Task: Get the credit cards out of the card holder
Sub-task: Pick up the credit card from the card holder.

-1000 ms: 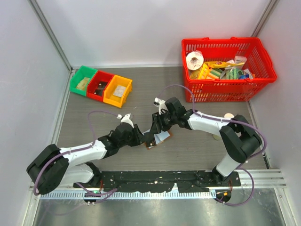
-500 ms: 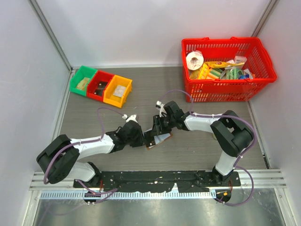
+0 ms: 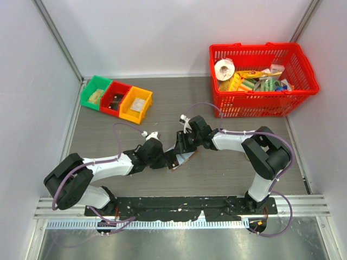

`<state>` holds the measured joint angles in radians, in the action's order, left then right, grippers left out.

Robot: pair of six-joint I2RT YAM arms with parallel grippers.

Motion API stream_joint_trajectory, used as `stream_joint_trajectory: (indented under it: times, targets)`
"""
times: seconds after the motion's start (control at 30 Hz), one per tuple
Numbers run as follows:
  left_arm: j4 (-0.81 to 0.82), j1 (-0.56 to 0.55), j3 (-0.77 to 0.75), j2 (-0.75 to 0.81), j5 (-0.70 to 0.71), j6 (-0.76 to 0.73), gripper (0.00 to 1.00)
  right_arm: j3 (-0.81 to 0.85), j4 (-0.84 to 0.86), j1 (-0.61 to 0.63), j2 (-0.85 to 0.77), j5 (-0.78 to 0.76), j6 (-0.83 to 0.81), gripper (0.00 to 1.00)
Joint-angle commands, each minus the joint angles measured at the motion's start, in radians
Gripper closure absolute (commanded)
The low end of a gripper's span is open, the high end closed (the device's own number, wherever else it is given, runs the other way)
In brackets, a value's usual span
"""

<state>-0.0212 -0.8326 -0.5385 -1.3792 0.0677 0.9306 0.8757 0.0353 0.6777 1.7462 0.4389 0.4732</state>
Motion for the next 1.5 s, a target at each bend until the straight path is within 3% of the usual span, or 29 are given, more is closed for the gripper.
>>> stream_joint_trajectory:
  times: [0.0, 0.47, 0.83, 1.13, 1.27, 1.33, 1.47]
  targets:
    - [-0.025, -0.011, -0.014, -0.037, 0.018, -0.024, 0.91, 0.028, 0.04, 0.01, -0.008, 0.034, -0.005, 0.56]
    - [-0.023, -0.014, -0.017, -0.05, 0.021, -0.029, 0.91, 0.039, 0.078, 0.011, -0.05, 0.037, -0.027, 0.57]
    - [-0.022, -0.019, -0.023, -0.058, 0.021, -0.036, 0.91, 0.08, 0.061, 0.017, 0.041, 0.076, -0.041, 0.72]
    - [-0.016, -0.019, -0.021, -0.061, 0.023, -0.038, 0.91, 0.088, 0.028, 0.016, 0.061, 0.055, -0.058, 0.73]
    - [-0.016, -0.019, -0.023, -0.06, 0.024, -0.042, 0.91, 0.085, 0.051, 0.017, 0.056, 0.096, -0.053, 0.85]
    - [-0.023, -0.019, -0.023, -0.035, 0.037, -0.041, 0.85, 0.085, 0.054, 0.016, 0.046, 0.098, -0.05, 0.97]
    - [-0.048, -0.019, 0.005, 0.084, 0.112, -0.012, 0.63, 0.049, 0.122, 0.013, -0.039, 0.066, 0.022, 0.99]
